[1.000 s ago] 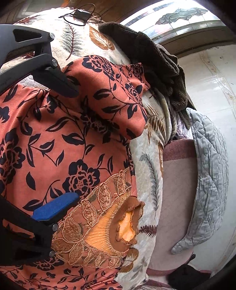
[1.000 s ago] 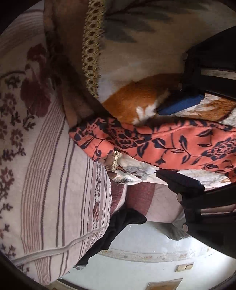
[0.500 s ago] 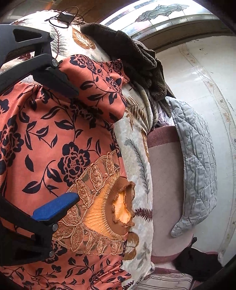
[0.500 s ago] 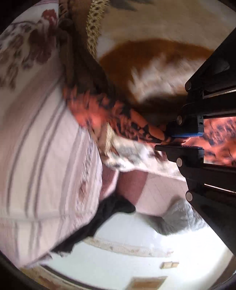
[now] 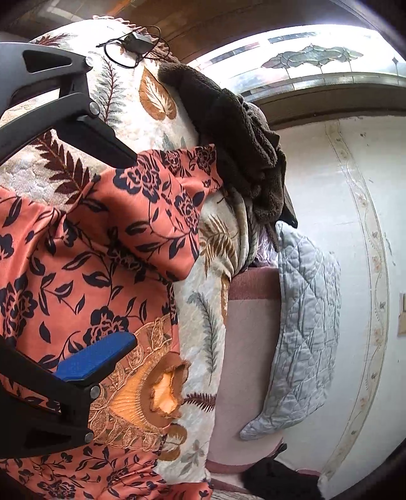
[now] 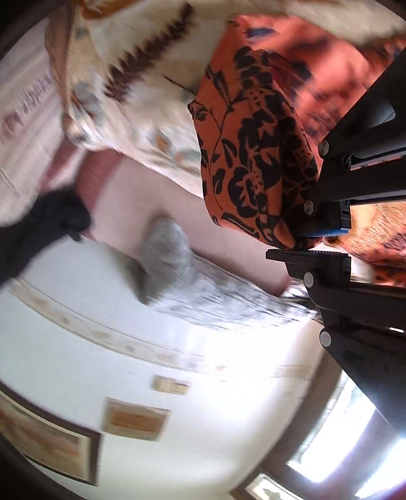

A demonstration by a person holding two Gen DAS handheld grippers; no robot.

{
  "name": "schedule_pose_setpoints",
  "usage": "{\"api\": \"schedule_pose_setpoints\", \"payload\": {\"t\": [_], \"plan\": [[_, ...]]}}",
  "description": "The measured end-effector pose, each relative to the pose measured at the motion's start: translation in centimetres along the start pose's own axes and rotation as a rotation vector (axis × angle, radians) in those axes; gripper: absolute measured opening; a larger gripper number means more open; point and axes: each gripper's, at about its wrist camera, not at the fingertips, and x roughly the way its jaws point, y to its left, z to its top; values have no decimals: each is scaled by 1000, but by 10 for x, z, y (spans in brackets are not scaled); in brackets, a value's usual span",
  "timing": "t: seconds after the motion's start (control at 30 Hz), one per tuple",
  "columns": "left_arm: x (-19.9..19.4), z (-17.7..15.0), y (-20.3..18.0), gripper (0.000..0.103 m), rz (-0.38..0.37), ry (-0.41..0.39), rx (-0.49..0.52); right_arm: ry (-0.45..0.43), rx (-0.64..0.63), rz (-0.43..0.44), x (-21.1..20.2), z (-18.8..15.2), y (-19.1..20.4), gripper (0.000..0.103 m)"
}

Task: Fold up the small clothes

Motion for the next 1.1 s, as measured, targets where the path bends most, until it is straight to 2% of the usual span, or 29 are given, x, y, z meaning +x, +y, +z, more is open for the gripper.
{"api": "schedule_pose_setpoints", "payload": {"t": [0.13, 0.23, 0.37, 0.4, 0.43, 0.47, 0.5, 0.67, 0.73, 0.8, 0.87, 1.0, 1.07, 1.1], "plan": [[3, 4, 28, 103, 45, 1, -55, 146, -77, 5, 23, -62, 26, 7], [4, 4, 43, 103, 83, -6, -67, 273, -91, -19, 38, -116, 29, 7], [8, 3, 54, 103, 86, 21, -76, 520, -35, -133, 62, -181, 5, 13], [8, 3, 56, 103, 84, 24, -79, 557, -10, -146, 61, -192, -4, 24], [8, 3, 58, 103, 81, 27, -79, 581, 23, -157, 60, -200, -14, 47], [9, 3, 58, 103, 75, 33, -78, 594, 66, -157, 56, -203, -21, 63], [10, 3, 58, 103, 68, 38, -78, 580, 114, -137, 50, -202, -25, 83], [12, -1, 43, 103, 5, 55, -46, 415, 175, -9, 2, -162, -22, 84], [11, -4, 29, 103, -72, 67, -14, 337, 185, -8, -13, -141, -23, 84], [9, -7, 8, 103, -155, 80, 51, 305, 196, -34, -12, -130, -26, 83], [6, -12, -15, 103, -221, 94, 116, 331, 241, -66, 0, -129, -32, 82], [-3, -24, -56, 103, -276, 87, 248, 390, 258, -244, 20, -137, -50, 82], [-6, -31, -69, 103, -274, 77, 302, 415, 264, -245, 36, -142, -50, 82], [-6, -33, -73, 103, -272, 76, 322, 425, 253, -210, 44, -143, -45, 82]]}}
